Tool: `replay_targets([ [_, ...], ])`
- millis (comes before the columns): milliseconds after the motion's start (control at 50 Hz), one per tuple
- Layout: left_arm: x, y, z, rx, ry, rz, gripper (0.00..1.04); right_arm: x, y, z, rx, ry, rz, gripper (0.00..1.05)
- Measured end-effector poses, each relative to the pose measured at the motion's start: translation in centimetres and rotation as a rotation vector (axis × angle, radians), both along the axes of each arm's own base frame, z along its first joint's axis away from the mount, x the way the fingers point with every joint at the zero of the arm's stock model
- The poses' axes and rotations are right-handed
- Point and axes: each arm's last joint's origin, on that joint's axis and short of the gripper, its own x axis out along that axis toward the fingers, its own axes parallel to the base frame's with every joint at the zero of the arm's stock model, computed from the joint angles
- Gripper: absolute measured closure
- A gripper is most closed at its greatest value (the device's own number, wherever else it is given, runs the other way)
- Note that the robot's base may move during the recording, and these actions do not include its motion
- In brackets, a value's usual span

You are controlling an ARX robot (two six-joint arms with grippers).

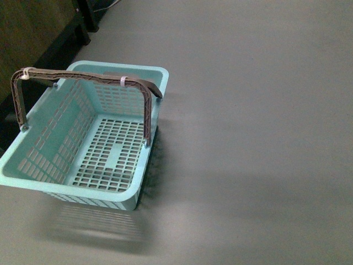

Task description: Pick lemon and mango into basket

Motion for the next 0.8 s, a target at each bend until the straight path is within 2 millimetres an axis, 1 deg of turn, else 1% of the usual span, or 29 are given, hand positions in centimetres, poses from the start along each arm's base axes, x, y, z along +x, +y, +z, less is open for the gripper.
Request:
replay_targets([
  [480,0.0,0.0,-0.1,-0.008,0.017,0.005,0.07,0.0,0.0,0.0,0.0,0.0,0.0,0.09],
  [500,0.0,0.0,0.1,-0.034,0.052,0.014,0.07,0.0,0.0,0.0,0.0,0.0,0.0,0.09],
  [540,0.2,0.0,-0.2,-0.151,0.274,0.043,0.07,0.0,0.0,0.0,0.0,0.0,0.0,0.09],
  [580,0.5,0.0,-0.5,-0.235,0.371,0.049,0.07,0.0,0.0,0.0,0.0,0.0,0.0,0.09],
  [600,0.9,0.1,-0.8,-0.332,0.429,0.067,0.07,0.0,0.0,0.0,0.0,0.0,0.0,0.09],
  [700,2.0,0.4,-0.7,-0.512,0.446,0.091,0.07,0.0,0.0,0.0,0.0,0.0,0.0,0.09],
  [800,3.7,1.1,-0.2,-0.676,0.429,0.135,0.07,0.0,0.0,0.0,0.0,0.0,0.0,0.09],
])
